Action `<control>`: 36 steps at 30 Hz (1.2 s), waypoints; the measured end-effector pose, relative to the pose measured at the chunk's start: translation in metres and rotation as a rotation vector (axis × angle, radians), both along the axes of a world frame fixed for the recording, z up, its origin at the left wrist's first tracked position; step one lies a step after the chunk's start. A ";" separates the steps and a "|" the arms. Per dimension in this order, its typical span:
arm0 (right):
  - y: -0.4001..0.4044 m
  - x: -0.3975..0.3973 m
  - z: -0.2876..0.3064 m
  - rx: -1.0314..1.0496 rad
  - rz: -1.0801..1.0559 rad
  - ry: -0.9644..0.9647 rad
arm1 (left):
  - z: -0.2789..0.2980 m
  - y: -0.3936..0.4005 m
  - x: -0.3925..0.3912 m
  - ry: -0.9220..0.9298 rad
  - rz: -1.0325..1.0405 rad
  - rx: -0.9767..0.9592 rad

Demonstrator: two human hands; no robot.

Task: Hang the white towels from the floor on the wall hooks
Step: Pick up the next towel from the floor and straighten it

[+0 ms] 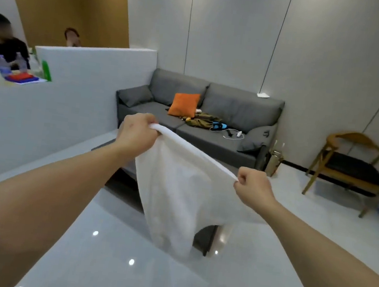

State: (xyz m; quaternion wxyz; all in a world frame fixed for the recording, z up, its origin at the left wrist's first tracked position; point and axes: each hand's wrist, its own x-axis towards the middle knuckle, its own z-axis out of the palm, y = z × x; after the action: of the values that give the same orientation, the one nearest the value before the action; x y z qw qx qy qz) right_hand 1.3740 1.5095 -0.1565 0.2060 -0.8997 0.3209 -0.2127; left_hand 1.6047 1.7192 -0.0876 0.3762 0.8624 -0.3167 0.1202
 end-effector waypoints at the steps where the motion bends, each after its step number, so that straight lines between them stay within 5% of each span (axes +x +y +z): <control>1: -0.016 0.000 0.003 0.040 -0.056 -0.091 | 0.002 -0.017 0.007 -0.003 0.001 -0.011; 5: -0.082 0.025 0.027 0.198 -0.213 -0.340 | 0.004 -0.097 0.030 0.109 -0.088 0.037; 9: -0.140 0.077 0.062 0.142 -0.138 -0.425 | 0.000 -0.201 0.020 0.552 -0.646 0.187; 12: -0.180 0.112 0.078 0.092 -0.067 -0.338 | -0.012 -0.284 0.003 0.581 -0.887 0.298; 17: -0.262 0.102 0.080 0.230 -0.042 -0.248 | -0.015 -0.385 0.022 0.529 -0.746 0.074; 22: -0.338 0.071 0.044 0.413 -0.037 0.209 | 0.003 -0.454 0.044 0.454 -0.636 -0.085; 29: -0.429 0.117 0.088 0.533 0.051 -0.456 | 0.001 -0.546 0.040 0.430 -0.794 0.132; 33: -0.482 0.146 0.108 0.363 0.075 -0.453 | 0.004 -0.597 0.032 0.573 -0.687 -0.008; 36: -0.522 0.142 0.096 0.519 0.117 -0.291 | 0.021 -0.626 0.043 0.518 -0.503 -0.146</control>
State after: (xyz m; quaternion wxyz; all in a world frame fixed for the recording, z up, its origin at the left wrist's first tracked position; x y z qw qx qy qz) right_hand 1.5159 0.9870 -0.0608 0.4847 -0.7939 0.2794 -0.2382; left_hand 1.6478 1.0931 -0.0667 0.5224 0.7301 -0.4038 -0.1759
